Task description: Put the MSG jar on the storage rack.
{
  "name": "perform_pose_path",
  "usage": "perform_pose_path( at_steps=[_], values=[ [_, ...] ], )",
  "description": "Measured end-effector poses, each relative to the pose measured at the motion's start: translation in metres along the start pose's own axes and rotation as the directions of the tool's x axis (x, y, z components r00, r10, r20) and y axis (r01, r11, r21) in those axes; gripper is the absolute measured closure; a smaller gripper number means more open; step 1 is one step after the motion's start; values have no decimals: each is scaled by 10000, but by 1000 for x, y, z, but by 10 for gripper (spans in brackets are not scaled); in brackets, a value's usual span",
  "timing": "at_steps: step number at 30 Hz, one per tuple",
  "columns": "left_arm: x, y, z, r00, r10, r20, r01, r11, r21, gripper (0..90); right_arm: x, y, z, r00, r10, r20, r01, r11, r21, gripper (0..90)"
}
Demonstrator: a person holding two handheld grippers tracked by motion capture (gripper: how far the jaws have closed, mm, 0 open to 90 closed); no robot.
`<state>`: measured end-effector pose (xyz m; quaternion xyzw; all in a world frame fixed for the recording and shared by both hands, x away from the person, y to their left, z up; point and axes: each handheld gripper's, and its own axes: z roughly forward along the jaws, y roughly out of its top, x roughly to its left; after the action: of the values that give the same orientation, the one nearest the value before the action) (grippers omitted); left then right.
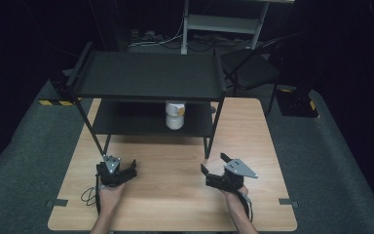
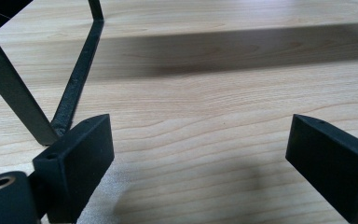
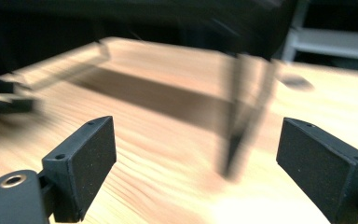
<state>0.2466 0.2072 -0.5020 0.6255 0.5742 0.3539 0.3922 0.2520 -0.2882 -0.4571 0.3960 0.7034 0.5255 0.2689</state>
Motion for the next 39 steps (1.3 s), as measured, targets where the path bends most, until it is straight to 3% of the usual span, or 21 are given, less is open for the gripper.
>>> perform_pose_path(
  at_steps=[4, 6, 8, 9, 12, 14, 17, 21, 30, 39],
  values=[
    [0, 1, 1, 10000, 3, -8, -3, 10000, 64, 79, -24, -18, -7, 9918, 406, 1210, -456, 9982, 382, 110],
    [0, 2, 1, 10000, 20, -32, -19, 9999, 99, 80, -39, -28, -10, 9775, 767, 1967, -881, 9949, 497, 107],
    [0, 2, 1, 10000, -3, -44, 4, 9999, 113, 80, -46, -32, -11, 9678, 901, 2348, -1061, 9928, 561, 106],
    [0, 2, 1, 10000, -5, -46, 6, 9999, 113, 80, -50, -36, -11, 9584, 952, 2690, -1152, 9916, 595, 103],
    [-1, 3, 1, 10000, 20, -85, -18, 9999, 159, 81, -53, -41, -10, 9467, 707, 3141, -1010, 9916, 810, 100],
    [-1, 3, 1, 9999, 19, -98, -17, 9999, 165, 81, -53, -43, -11, 9448, 631, 3216, -885, 9940, 650, 95],
    [-1, 2, 1, 9999, 25, -109, -23, 9998, 179, 81, -47, -41, -6, 9412, 140, 3375, -495, 9941, 969, 96],
    [-1, 2, 0, 9999, 22, -104, -20, 9999, 144, 81, -36, -40, 0, 9288, -546, 3665, 44, 9906, 1364, 99],
    [-1, 1, 0, 9999, 17, -116, -16, 9999, 106, 81, -32, -43, -1, 9242, -465, 3791, -31, 9916, 1290, 96],
    [-1, 1, -1, 9999, 14, -104, -13, 10000, 95, 81, -33, -43, -3, 9251, -190, 3792, -277, 9927, 1174, 100]
  ],
)
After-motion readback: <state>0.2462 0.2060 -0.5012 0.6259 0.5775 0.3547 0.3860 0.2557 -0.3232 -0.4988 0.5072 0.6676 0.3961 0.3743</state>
